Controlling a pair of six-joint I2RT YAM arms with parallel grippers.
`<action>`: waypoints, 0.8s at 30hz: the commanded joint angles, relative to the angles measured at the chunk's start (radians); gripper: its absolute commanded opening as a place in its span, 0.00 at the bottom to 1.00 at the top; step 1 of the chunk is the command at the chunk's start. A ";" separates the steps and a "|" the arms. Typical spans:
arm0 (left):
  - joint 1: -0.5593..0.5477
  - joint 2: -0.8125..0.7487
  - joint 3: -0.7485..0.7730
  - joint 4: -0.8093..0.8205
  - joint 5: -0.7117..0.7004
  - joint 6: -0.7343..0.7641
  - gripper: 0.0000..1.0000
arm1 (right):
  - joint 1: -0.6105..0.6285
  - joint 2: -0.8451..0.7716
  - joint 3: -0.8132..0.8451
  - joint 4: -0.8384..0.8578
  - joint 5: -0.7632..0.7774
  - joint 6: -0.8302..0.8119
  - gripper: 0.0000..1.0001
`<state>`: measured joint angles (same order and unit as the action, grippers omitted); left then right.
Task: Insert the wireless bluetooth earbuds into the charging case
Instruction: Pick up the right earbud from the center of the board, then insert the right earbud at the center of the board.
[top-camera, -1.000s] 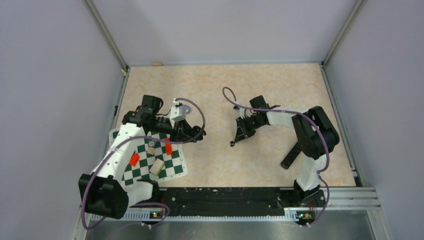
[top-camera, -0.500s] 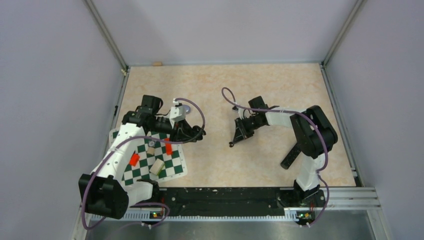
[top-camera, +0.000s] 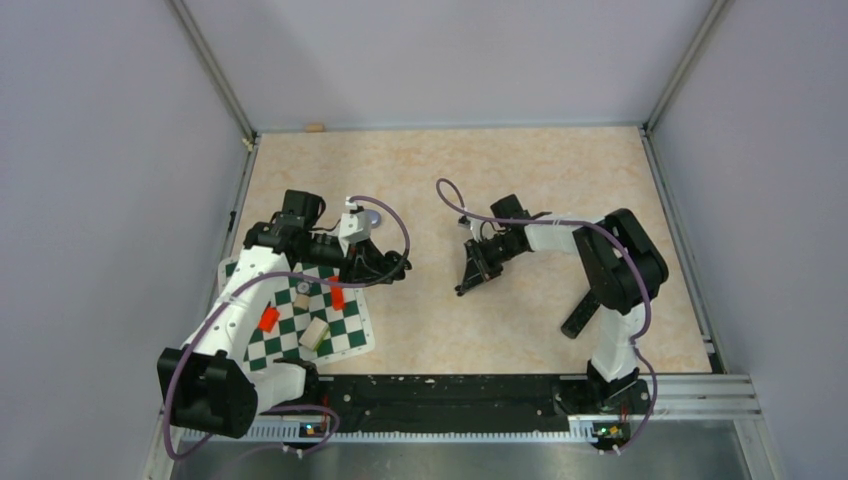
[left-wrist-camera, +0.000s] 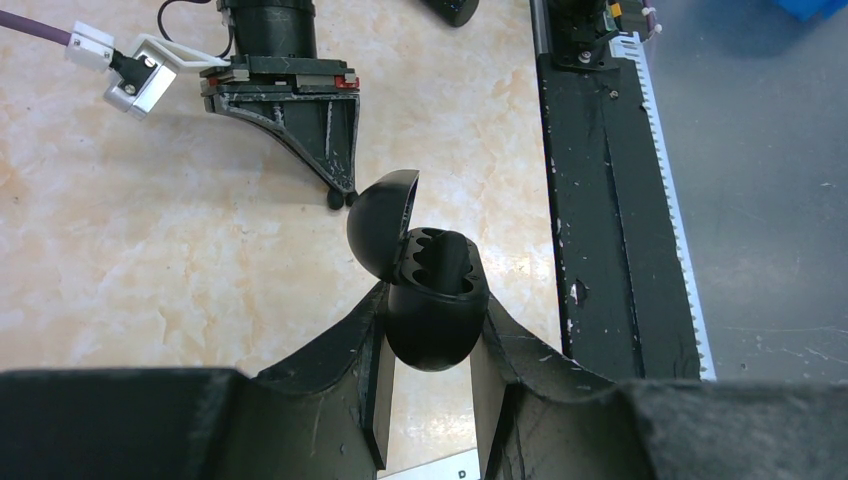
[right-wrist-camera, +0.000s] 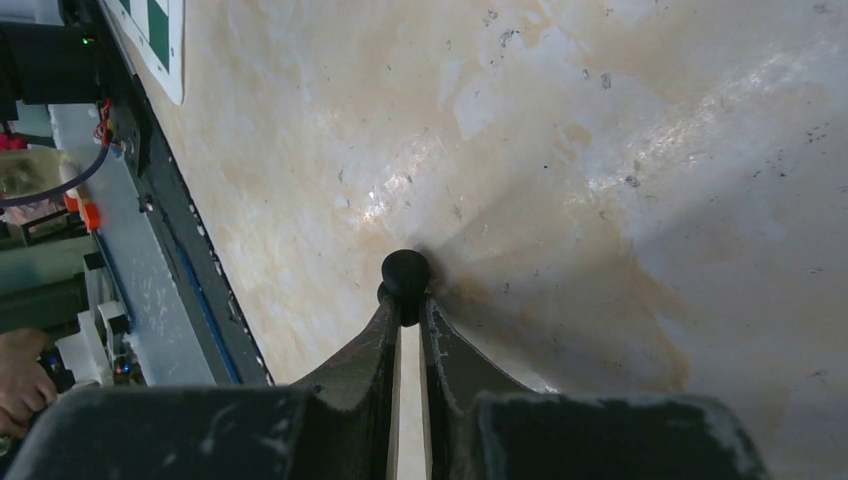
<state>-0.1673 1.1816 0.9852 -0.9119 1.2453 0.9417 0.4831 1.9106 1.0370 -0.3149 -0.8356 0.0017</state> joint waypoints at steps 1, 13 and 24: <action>0.005 -0.013 -0.003 0.005 0.049 0.015 0.12 | 0.022 0.024 0.020 -0.019 0.018 -0.024 0.06; 0.005 -0.008 -0.008 0.005 0.058 0.020 0.11 | 0.020 -0.150 0.033 -0.026 0.023 -0.118 0.00; 0.005 -0.004 -0.010 0.003 0.068 0.023 0.11 | 0.021 -0.389 0.028 -0.041 0.005 -0.247 0.00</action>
<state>-0.1665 1.1820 0.9829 -0.9119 1.2675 0.9455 0.4911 1.6276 1.0416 -0.3546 -0.7990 -0.1623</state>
